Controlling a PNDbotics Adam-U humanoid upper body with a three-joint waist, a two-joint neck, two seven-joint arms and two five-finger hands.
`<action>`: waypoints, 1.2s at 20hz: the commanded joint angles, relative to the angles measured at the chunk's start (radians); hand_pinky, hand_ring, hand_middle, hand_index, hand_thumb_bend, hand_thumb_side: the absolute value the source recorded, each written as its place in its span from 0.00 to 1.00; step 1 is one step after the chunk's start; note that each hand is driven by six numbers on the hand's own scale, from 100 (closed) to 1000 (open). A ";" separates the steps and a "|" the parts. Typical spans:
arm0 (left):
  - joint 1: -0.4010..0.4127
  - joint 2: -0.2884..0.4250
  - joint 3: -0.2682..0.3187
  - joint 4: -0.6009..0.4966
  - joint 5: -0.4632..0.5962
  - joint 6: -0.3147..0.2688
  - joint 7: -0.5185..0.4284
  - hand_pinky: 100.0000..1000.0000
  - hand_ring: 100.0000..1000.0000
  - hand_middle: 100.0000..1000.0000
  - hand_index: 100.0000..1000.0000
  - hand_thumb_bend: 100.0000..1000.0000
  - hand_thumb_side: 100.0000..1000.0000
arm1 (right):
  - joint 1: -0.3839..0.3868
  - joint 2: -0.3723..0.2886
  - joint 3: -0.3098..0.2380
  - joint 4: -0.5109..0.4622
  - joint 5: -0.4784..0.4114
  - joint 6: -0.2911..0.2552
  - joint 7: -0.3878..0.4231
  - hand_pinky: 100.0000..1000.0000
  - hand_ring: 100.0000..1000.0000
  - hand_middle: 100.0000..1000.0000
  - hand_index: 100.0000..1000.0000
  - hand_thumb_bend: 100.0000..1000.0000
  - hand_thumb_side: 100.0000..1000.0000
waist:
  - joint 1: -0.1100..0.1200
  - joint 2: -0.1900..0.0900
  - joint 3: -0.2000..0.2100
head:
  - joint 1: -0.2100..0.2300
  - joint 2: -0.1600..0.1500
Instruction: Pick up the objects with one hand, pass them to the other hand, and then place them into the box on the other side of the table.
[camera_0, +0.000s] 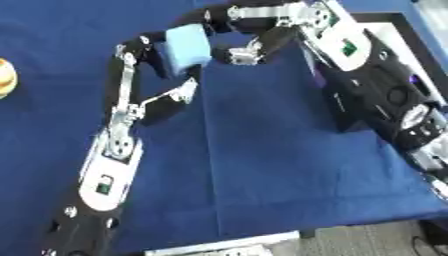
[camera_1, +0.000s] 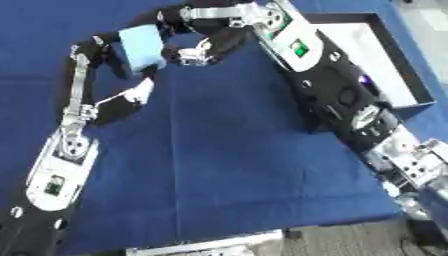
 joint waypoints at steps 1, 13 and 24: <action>-0.012 -0.006 -0.005 -0.028 0.011 -0.007 0.001 0.56 0.27 0.18 0.41 0.07 0.06 | -0.013 -0.017 -0.012 -0.014 0.013 -0.076 0.057 0.91 1.00 1.00 1.00 0.00 0.52 | -0.008 -0.004 -0.003 | -0.003 -0.001; -0.011 -0.005 -0.019 -0.052 0.050 -0.022 -0.017 0.56 0.26 0.20 0.41 0.08 0.06 | -0.017 -0.012 -0.027 0.007 0.035 -0.104 0.057 0.89 1.00 0.99 1.00 0.00 0.46 | -0.007 -0.001 -0.006 | -0.002 -0.001; -0.012 -0.004 -0.029 -0.061 0.080 -0.031 -0.046 0.56 0.26 0.19 0.42 0.08 0.06 | -0.019 -0.011 -0.041 0.000 0.015 -0.088 0.057 0.88 1.00 0.97 1.00 0.00 0.43 | -0.006 0.000 -0.007 | -0.006 -0.001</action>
